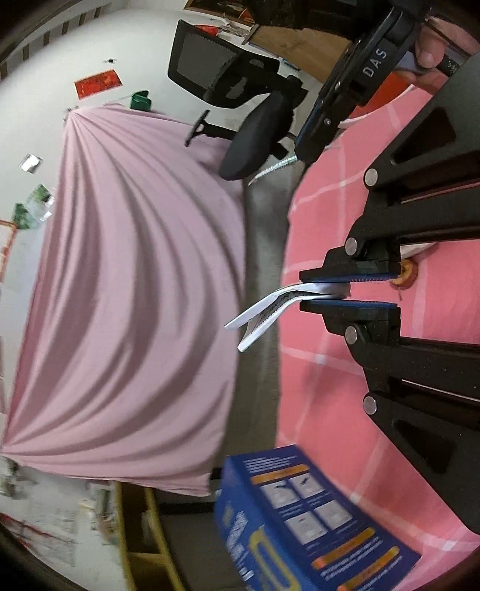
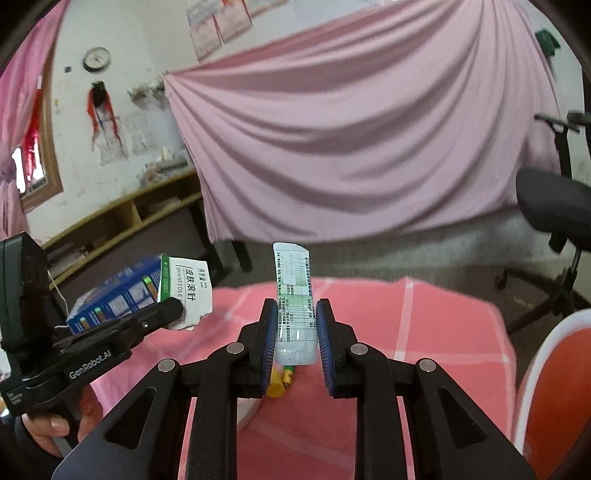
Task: Collect trash
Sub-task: 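Lift both held items and carry them over the red basin, then open both tools to drop the packet and strip into the basin, then move both open tools back toward the white cap and nut shell on the table, then grasp the round nut shell with the left tool while the right tool grasps the yellow-capped tube, then lift both held items and carry them over the red basin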
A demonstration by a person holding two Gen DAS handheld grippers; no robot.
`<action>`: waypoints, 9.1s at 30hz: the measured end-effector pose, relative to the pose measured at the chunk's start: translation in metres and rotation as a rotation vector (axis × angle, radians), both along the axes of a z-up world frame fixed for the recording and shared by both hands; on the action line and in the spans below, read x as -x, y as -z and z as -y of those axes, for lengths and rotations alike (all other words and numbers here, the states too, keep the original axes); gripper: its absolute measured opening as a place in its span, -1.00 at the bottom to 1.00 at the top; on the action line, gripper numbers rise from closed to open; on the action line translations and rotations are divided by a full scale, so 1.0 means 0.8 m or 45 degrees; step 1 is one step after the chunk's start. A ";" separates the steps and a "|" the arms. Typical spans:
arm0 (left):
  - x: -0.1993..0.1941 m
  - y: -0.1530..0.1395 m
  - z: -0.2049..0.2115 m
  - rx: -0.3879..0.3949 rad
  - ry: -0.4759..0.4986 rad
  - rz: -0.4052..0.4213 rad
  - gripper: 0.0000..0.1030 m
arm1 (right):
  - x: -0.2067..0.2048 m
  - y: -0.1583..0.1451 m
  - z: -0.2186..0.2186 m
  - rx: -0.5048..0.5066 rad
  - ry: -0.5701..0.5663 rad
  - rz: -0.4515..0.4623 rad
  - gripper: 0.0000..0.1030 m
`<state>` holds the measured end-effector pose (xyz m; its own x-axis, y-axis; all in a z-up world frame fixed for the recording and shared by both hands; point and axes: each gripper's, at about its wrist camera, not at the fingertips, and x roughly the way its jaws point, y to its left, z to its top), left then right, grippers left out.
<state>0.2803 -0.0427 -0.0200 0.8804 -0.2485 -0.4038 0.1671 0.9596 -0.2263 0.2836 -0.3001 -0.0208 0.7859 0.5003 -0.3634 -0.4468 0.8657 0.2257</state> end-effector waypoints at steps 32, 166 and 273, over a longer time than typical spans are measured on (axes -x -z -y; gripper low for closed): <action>0.109 -0.056 0.234 -0.198 0.284 0.569 -0.88 | 0.127 -0.068 0.187 -0.127 0.509 0.546 -0.62; -0.064 0.069 0.054 -0.346 0.233 -0.557 -0.05 | -0.061 0.060 -0.022 0.332 0.017 -0.499 0.43; 0.077 -0.062 0.246 -0.143 0.228 0.430 -0.44 | 0.105 -0.029 0.169 0.148 0.605 0.438 -0.73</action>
<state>0.2185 -0.2395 0.0295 0.9152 -0.3807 -0.1326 0.3809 0.9243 -0.0251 0.2000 -0.4350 0.0024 0.9961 0.0377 -0.0799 -0.0355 0.9990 0.0288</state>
